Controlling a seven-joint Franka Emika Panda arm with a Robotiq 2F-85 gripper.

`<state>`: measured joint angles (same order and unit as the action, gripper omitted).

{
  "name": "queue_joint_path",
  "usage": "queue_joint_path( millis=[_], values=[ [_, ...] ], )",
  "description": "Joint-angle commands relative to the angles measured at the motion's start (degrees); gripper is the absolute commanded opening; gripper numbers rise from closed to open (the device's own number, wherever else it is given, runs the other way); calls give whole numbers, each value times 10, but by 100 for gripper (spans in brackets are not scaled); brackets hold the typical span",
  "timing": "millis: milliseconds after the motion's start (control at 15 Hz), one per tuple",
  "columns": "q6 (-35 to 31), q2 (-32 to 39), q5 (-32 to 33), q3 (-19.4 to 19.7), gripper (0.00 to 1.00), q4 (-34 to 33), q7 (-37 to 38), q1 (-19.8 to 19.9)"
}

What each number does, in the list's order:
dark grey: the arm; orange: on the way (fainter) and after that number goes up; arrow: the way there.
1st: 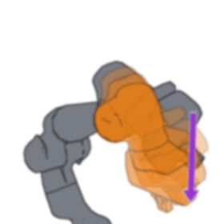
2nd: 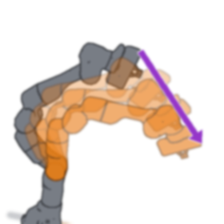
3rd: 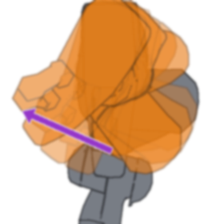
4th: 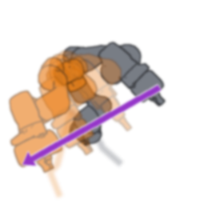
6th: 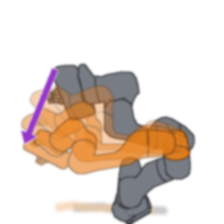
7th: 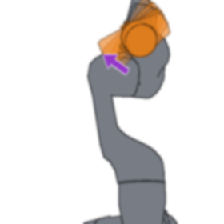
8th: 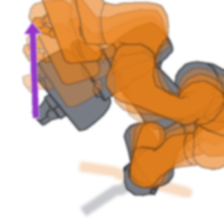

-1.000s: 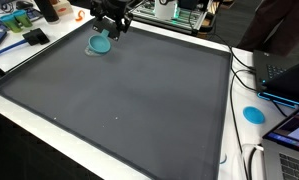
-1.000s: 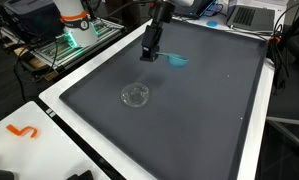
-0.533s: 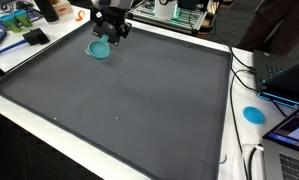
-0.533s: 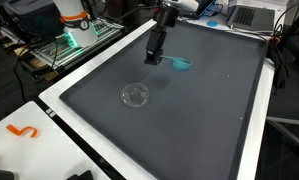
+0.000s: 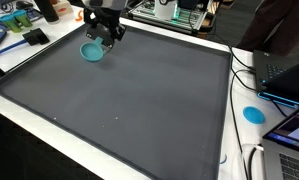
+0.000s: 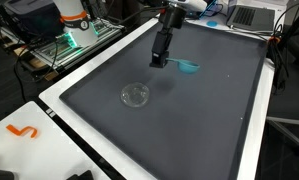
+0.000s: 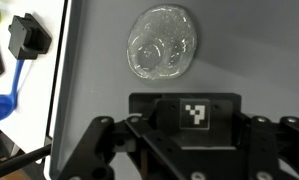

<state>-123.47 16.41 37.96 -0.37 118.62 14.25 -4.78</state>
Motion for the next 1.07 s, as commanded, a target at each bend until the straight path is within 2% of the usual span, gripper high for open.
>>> queue_joint_path(
  millis=[0,667,1000],
  values=[
    [5,19,-27,5,28,-30,-18,6],
    [23,55,-163,16,28,-116,-149,43],
    [56,98,-237,17,28,-188,-238,79]
  ],
)
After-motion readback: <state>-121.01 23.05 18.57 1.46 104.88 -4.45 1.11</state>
